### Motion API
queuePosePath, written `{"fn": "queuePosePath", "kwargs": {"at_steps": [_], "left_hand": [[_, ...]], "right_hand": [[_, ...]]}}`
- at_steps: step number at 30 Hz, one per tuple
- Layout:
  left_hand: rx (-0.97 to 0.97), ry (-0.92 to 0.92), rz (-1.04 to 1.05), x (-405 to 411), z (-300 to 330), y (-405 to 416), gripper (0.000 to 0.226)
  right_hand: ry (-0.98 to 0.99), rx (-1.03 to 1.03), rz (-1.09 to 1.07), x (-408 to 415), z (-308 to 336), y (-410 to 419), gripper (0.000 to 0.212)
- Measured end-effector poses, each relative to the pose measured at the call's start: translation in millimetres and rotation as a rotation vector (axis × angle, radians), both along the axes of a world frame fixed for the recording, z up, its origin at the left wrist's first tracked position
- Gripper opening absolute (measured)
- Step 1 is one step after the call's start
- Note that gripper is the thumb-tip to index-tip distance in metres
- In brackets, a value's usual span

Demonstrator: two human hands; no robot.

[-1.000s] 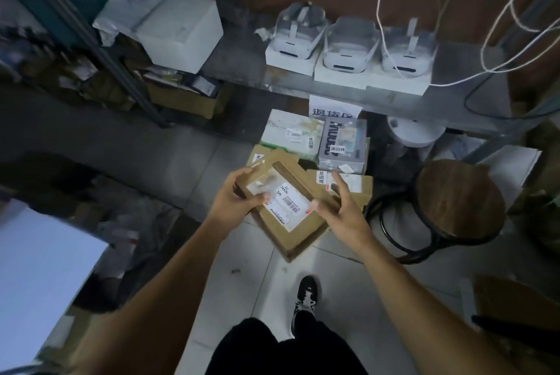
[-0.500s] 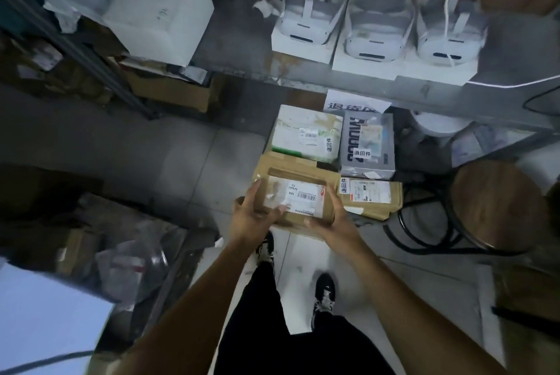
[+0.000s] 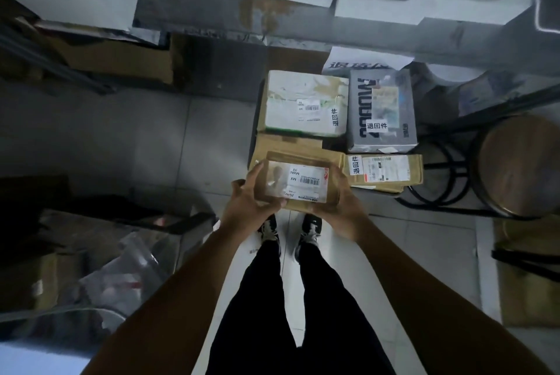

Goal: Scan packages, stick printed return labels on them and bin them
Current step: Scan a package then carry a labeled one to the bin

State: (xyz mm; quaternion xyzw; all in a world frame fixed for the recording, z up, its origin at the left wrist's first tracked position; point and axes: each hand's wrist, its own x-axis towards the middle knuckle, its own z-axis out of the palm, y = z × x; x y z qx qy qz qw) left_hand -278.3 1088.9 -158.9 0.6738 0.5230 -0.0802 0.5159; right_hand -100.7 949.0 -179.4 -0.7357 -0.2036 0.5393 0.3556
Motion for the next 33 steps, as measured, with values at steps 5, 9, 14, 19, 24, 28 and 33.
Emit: {"fn": "queuePosePath", "kwargs": {"at_steps": [5, 9, 14, 19, 24, 28, 33], "left_hand": [[0.002, -0.012, 0.012, 6, 4, -1, 0.098], [0.029, -0.027, 0.015, 17, 15, -2, 0.096], [0.000, -0.123, 0.018, 36, 32, -13, 0.095], [-0.066, -0.278, -0.256, 77, 59, -23, 0.089], [-0.096, -0.295, -0.675, 152, 81, -65, 0.089], [-0.070, -0.403, -0.876, 206, 116, -142, 0.089], [-0.084, -0.607, -0.892, 260, 160, -280, 0.105]], "right_hand": [[-0.018, 0.008, -0.005, 5, 5, 1, 0.090], [-0.062, 0.046, -0.015, 14, 15, -4, 0.095], [-0.100, 0.022, -0.156, 24, 37, -24, 0.103], [-0.090, -0.007, -0.495, 39, 82, -88, 0.098], [-0.153, -0.083, -0.811, 34, 113, -182, 0.063], [-0.282, -0.040, -1.028, 24, 135, -262, 0.064], [-0.396, 0.076, -1.287, 16, 159, -375, 0.050]]}}
